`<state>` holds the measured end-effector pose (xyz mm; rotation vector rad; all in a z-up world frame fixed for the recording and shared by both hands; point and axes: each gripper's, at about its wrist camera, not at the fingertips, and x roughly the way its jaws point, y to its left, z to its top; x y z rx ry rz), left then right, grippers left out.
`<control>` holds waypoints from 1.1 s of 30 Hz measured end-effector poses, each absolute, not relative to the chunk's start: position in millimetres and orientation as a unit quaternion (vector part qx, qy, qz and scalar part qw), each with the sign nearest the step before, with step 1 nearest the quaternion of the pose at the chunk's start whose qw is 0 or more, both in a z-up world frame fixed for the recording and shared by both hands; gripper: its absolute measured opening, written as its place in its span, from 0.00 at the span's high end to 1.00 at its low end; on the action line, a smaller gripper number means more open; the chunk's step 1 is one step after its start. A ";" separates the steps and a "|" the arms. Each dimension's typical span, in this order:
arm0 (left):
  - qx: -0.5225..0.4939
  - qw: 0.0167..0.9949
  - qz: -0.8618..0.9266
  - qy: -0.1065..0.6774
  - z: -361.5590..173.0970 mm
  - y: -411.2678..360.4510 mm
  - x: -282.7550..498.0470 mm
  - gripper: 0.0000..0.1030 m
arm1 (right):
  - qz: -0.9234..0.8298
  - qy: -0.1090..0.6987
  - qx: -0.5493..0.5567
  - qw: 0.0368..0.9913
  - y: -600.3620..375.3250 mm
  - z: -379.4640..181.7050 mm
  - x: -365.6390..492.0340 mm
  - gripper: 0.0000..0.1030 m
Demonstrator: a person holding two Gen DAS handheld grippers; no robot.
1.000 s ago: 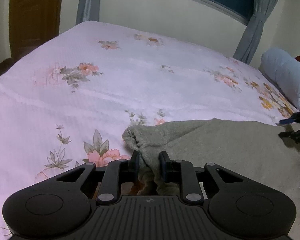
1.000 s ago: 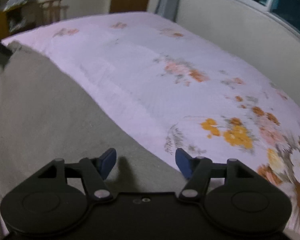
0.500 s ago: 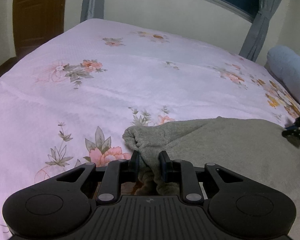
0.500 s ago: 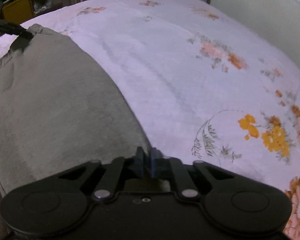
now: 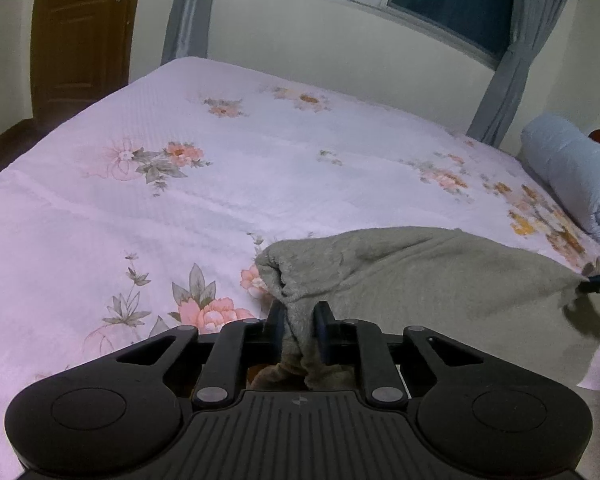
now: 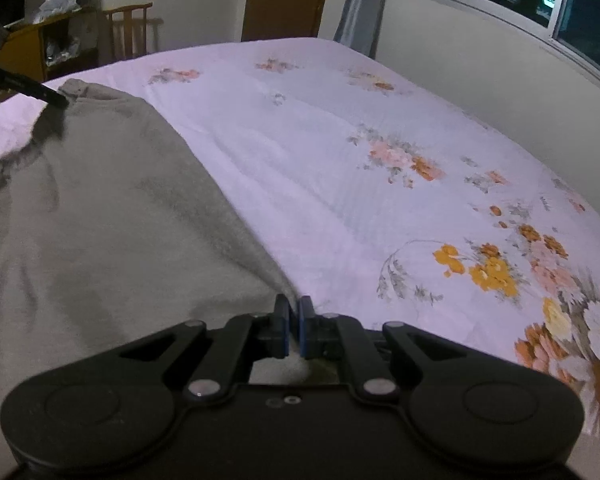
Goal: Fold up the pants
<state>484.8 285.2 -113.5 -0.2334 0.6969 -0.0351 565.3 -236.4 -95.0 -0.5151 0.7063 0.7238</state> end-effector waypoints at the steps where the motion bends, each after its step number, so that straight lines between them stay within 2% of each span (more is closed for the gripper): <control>1: -0.119 0.934 -0.019 0.337 -111.9 285.7 480.1 0.86 | 0.342 0.332 -0.246 0.844 -236.0 -90.9 558.0 1.00; 13: -0.183 0.946 -0.062 0.262 -119.0 290.6 359.2 0.88 | 0.344 0.285 -0.290 0.846 -241.1 -51.0 394.6 1.00; 19: -0.229 0.931 0.013 0.285 -154.8 317.8 287.9 0.88 | 0.343 0.294 -0.283 0.846 -233.8 -84.7 306.9 1.00; 24: -0.219 0.927 0.061 0.299 -153.3 315.5 242.2 0.87 | 0.307 0.301 -0.288 0.856 -226.4 -125.5 272.4 1.00; 25: -0.224 0.926 0.064 0.296 -151.1 313.5 238.0 0.85 | 0.297 0.296 -0.275 0.865 -227.3 -126.2 271.3 1.00; 27: -0.233 0.924 0.071 0.295 -146.6 307.9 236.1 0.54 | 0.273 0.280 -0.256 0.884 -227.0 -122.8 269.0 1.00; 28: -0.236 0.922 0.077 0.296 -144.0 303.1 237.9 0.22 | 0.261 0.271 -0.246 0.893 -228.3 -120.3 266.7 1.00; 29: -0.240 0.923 0.077 0.290 -141.4 298.9 238.7 0.17 | 0.253 0.267 -0.237 0.899 -227.5 -117.5 267.4 1.00; 33: -0.272 0.910 0.041 0.311 -137.1 278.0 261.4 0.18 | 0.236 0.262 -0.217 0.910 -225.7 -112.1 270.0 0.99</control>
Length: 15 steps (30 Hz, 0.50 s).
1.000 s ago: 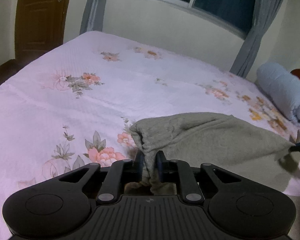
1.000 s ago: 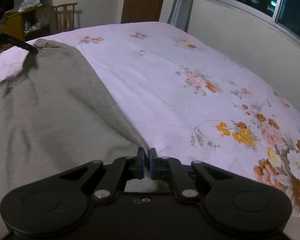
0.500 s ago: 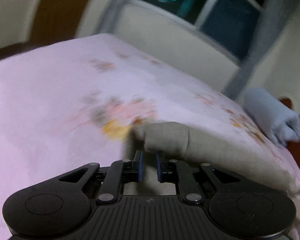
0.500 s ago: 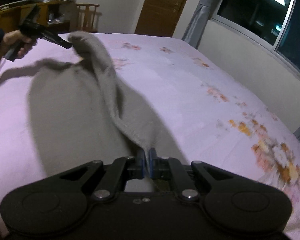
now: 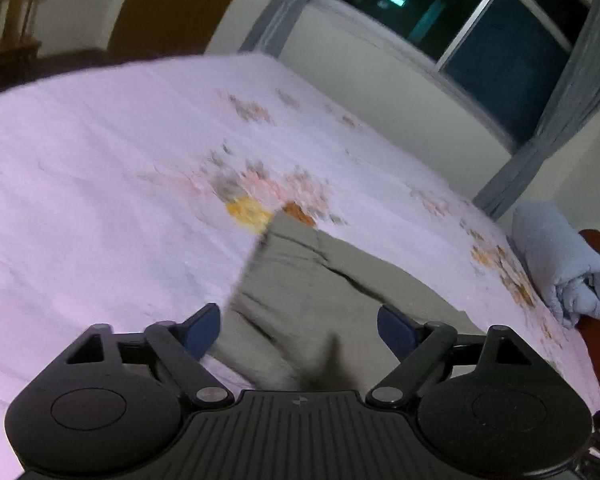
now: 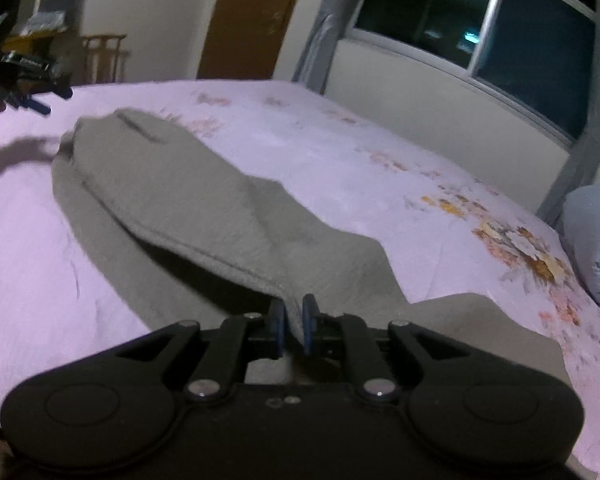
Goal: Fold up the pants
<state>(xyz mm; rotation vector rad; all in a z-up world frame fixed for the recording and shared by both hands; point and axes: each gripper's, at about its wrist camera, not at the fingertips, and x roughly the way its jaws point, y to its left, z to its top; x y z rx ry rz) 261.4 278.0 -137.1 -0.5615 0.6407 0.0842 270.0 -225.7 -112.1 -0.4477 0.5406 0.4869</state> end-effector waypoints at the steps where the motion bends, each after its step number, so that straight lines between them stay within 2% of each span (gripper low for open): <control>1: -0.277 0.903 0.043 0.325 -138.7 274.1 268.7 0.26 | 0.236 0.262 -0.219 0.910 -227.3 -113.3 270.8 0.99; 2: -0.290 0.897 0.039 0.332 -140.6 272.5 272.8 0.37 | 0.238 0.263 -0.218 0.909 -228.7 -114.5 271.8 0.99; 5: -0.320 0.880 0.045 0.349 -147.6 271.3 283.5 0.56 | 0.242 0.268 -0.220 0.906 -228.1 -116.3 273.7 0.99; 15: -0.354 0.859 0.090 0.358 -169.8 271.1 287.8 0.58 | 0.247 0.266 -0.216 0.906 -231.1 -123.7 261.4 0.99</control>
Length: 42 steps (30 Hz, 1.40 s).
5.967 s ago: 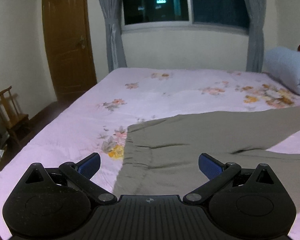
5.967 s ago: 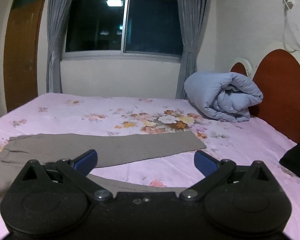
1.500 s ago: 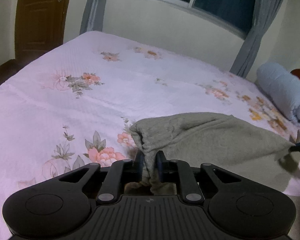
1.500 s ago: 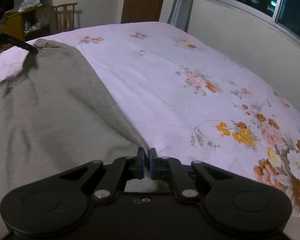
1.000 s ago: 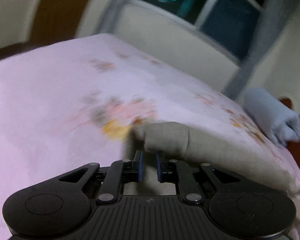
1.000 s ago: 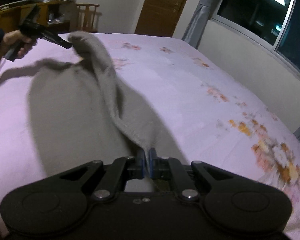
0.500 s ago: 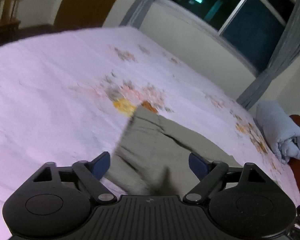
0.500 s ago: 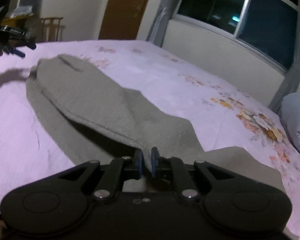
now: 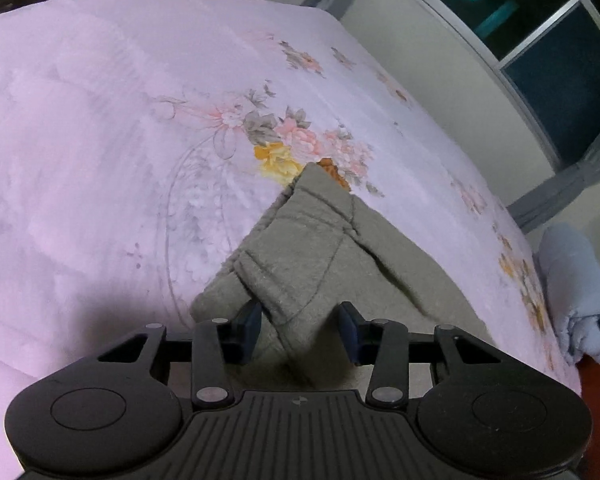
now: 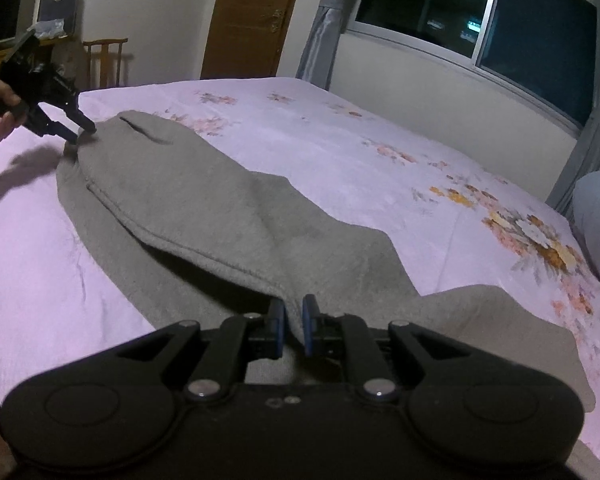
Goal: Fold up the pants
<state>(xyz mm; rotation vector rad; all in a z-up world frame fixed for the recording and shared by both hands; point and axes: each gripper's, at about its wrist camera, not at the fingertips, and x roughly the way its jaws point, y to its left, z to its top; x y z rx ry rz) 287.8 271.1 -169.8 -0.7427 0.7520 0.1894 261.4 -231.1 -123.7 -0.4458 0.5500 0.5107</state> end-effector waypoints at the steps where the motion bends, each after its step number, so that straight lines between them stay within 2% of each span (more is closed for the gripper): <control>1: -0.350 0.860 0.093 0.360 -171.0 270.2 289.4 0.58 | 0.248 0.267 -0.216 0.906 -230.9 -123.9 261.6 0.99; 10: -0.317 0.868 0.119 0.363 -166.4 264.0 308.3 0.58 | 0.242 0.274 -0.207 0.908 -230.1 -126.1 262.2 0.99; 13: -0.295 0.877 0.111 0.364 -164.7 260.2 317.1 0.75 | 0.227 0.280 -0.195 0.912 -228.1 -129.3 263.5 0.99; 16: -0.287 0.886 0.100 0.350 -152.3 260.1 308.1 0.80 | 0.216 0.284 -0.175 0.918 -226.6 -126.3 262.6 1.00; 22: -0.305 0.897 0.062 0.315 -123.2 272.9 279.6 0.80 | 0.208 0.255 -0.154 0.932 -232.0 -101.0 246.5 1.00; 25: -0.312 0.891 0.051 0.325 -125.9 281.0 273.9 0.80 | 0.211 0.252 -0.146 0.933 -237.7 -93.3 236.1 1.00; 30: -0.245 0.898 0.059 0.360 -164.0 273.5 268.3 0.80 | 0.213 0.305 -0.190 0.909 -232.4 -138.5 229.3 1.00; 33: -0.247 0.904 0.057 0.346 -167.1 272.8 261.4 0.80 | 0.194 0.336 -0.156 0.908 -240.3 -157.5 230.0 1.00; 39: -0.209 0.915 0.042 0.343 -148.0 269.8 265.4 0.80 | 0.190 0.283 -0.144 0.929 -243.4 -127.4 212.6 1.00; 42: -0.233 0.900 0.052 0.364 -156.9 275.2 272.5 0.80 | 0.178 0.288 -0.154 0.928 -243.7 -127.4 224.3 1.00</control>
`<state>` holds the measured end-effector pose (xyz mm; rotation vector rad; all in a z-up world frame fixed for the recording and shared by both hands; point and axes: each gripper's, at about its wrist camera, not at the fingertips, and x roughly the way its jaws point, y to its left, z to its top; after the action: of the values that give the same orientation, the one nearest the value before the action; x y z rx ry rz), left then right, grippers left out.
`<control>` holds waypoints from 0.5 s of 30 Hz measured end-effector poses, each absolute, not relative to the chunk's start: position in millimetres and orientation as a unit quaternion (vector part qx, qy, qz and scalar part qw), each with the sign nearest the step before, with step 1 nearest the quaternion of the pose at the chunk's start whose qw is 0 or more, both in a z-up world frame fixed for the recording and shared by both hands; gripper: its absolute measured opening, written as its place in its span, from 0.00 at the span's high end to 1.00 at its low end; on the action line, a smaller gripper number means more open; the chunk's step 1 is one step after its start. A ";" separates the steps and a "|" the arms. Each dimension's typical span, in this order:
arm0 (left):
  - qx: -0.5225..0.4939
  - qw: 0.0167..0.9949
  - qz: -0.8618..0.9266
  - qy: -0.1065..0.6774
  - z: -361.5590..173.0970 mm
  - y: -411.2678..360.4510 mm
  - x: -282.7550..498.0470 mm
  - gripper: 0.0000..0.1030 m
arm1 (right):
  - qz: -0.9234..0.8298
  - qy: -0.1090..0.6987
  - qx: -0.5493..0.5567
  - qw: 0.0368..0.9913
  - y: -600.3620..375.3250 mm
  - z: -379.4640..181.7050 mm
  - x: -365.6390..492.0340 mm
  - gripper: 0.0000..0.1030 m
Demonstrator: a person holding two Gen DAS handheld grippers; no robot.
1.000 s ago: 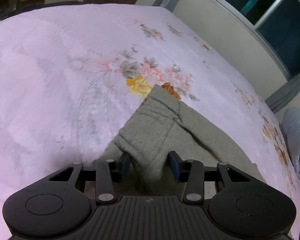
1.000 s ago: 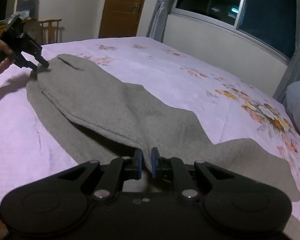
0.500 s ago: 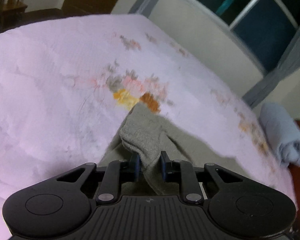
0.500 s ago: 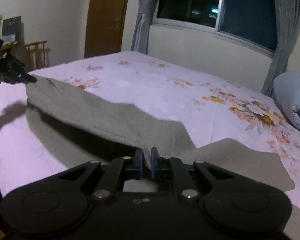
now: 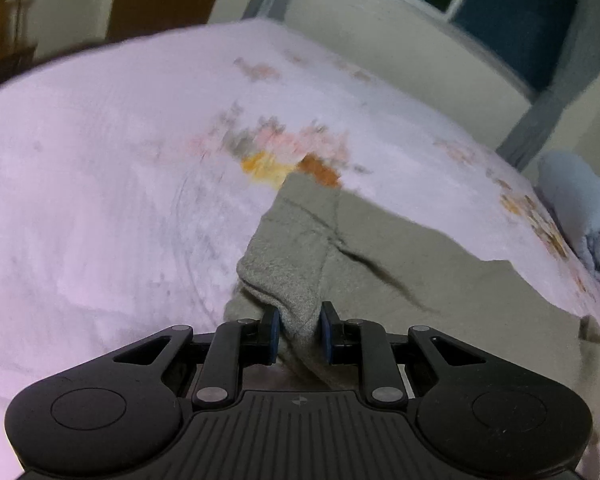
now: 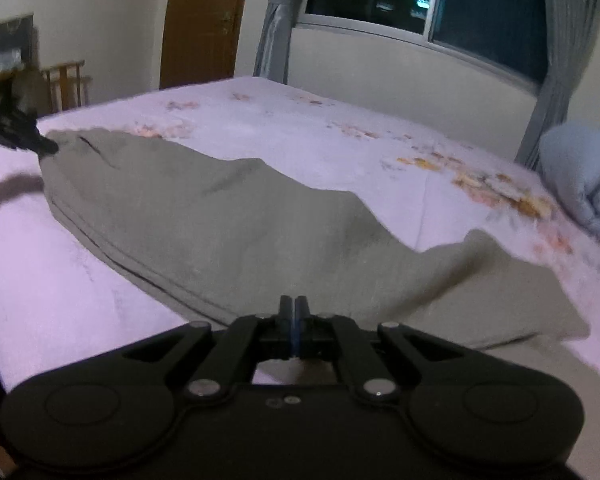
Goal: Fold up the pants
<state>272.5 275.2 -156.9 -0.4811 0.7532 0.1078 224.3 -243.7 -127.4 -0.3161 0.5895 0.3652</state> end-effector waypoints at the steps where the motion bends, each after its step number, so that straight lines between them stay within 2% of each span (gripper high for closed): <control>1: -0.236 0.901 0.052 0.361 -156.4 275.3 271.3 0.80 | 0.172 0.292 -0.138 0.930 -247.2 -127.1 228.1 0.99; 3: -0.243 0.902 0.051 0.354 -153.6 275.0 266.1 0.79 | 0.161 0.292 -0.123 0.935 -250.8 -125.7 228.4 0.96; 4: -0.244 0.903 0.047 0.349 -152.6 274.6 263.0 0.73 | 0.154 0.290 -0.127 0.936 -251.6 -127.3 226.5 0.96; 5: -0.245 0.903 0.048 0.348 -153.2 274.6 260.9 0.59 | 0.148 0.287 -0.132 0.937 -251.1 -127.6 225.9 0.95; 6: -0.244 0.904 0.054 0.348 -153.5 274.3 259.5 0.50 | 0.137 0.282 -0.135 0.940 -250.1 -127.8 227.1 0.93; 7: -0.238 0.906 0.064 0.345 -153.5 273.2 258.5 0.37 | 0.130 0.280 -0.135 0.942 -250.2 -127.5 231.2 0.90; 9: -0.232 0.907 0.076 0.344 -153.8 271.9 258.9 0.33 | 0.112 0.284 -0.129 0.944 -248.1 -126.3 242.7 0.89; 12: -0.230 0.907 0.075 0.344 -152.7 268.6 259.1 0.33 | 0.051 0.283 -0.096 0.953 -251.1 -121.8 260.2 0.78; 13: -0.227 0.909 0.070 0.344 -151.3 267.3 258.2 0.33 | 0.039 0.280 -0.069 0.957 -258.8 -120.0 263.0 0.68; 14: -0.226 0.910 0.065 0.342 -150.1 267.0 256.5 0.33 | 0.029 0.284 -0.040 0.957 -267.5 -118.7 264.6 0.64; 15: -0.226 0.912 0.064 0.336 -149.0 266.1 253.8 0.33 | 0.022 0.292 -0.008 0.956 -278.3 -119.2 264.5 0.65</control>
<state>253.8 266.1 -149.0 -0.4651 0.6919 0.1322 264.5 -278.3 -119.2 -0.0161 0.5925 0.0447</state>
